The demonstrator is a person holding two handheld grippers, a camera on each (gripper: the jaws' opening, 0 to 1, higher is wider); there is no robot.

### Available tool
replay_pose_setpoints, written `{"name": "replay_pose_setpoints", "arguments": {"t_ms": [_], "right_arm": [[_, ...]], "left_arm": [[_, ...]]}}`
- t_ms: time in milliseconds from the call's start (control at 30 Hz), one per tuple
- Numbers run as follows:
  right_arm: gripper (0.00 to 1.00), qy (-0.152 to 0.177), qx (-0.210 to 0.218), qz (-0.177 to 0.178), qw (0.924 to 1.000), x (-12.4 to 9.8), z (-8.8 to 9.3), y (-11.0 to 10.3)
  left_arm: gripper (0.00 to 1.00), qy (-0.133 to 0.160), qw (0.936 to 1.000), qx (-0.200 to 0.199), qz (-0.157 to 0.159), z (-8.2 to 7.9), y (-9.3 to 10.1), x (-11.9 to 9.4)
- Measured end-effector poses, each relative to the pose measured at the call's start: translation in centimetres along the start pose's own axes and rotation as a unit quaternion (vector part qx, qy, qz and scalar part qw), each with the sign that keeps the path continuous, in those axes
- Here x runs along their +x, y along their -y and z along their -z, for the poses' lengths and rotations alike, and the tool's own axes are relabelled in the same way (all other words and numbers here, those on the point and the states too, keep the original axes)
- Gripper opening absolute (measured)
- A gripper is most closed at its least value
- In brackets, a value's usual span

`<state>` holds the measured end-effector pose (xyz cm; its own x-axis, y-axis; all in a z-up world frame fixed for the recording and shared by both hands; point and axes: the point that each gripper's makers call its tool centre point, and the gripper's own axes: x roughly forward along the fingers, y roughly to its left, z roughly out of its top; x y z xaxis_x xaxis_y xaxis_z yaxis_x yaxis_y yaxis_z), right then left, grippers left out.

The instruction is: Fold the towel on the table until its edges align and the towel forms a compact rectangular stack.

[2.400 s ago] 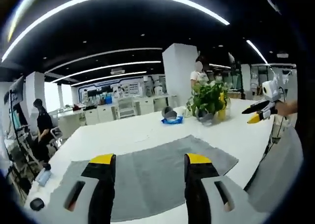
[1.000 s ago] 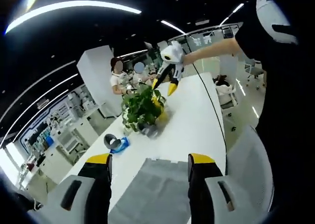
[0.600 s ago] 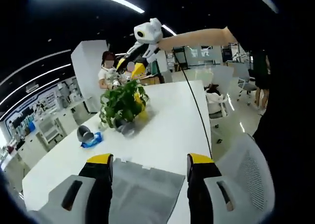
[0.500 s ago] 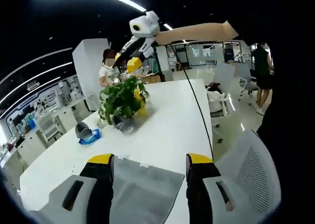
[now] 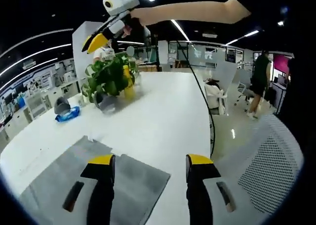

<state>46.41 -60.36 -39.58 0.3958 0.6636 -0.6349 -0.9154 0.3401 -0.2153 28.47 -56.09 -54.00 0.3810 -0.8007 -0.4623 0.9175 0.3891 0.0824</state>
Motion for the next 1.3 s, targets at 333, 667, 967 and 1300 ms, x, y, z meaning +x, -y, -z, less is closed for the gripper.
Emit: {"name": "replay_pose_setpoints", "arguments": {"t_ms": [333, 667, 967, 1300], "right_arm": [[0.38, -0.023, 0.053, -0.043, 0.9974, 6.2, 3.3, -3.6], [0.41, -0.065, 0.109, -0.026, 0.9916, 8.9, 6.9, -4.4], [0.40, -0.104, 0.172, -0.015, 0.9795, 9.5, 10.6, -4.3], [0.39, -0.137, 0.228, 0.004, 0.9640, 11.4, 12.9, -3.1]], "left_arm": [[0.59, -0.008, 0.9986, -0.053, -0.002, 2.0, 0.7, 4.1], [0.70, -0.039, 0.9990, 0.000, -0.021, 4.9, 1.8, 5.1], [0.69, -0.039, 0.9986, 0.033, 0.016, 5.2, 4.2, 6.1], [0.68, -0.041, 0.9985, 0.030, 0.019, 5.3, 4.0, 6.4]]}}
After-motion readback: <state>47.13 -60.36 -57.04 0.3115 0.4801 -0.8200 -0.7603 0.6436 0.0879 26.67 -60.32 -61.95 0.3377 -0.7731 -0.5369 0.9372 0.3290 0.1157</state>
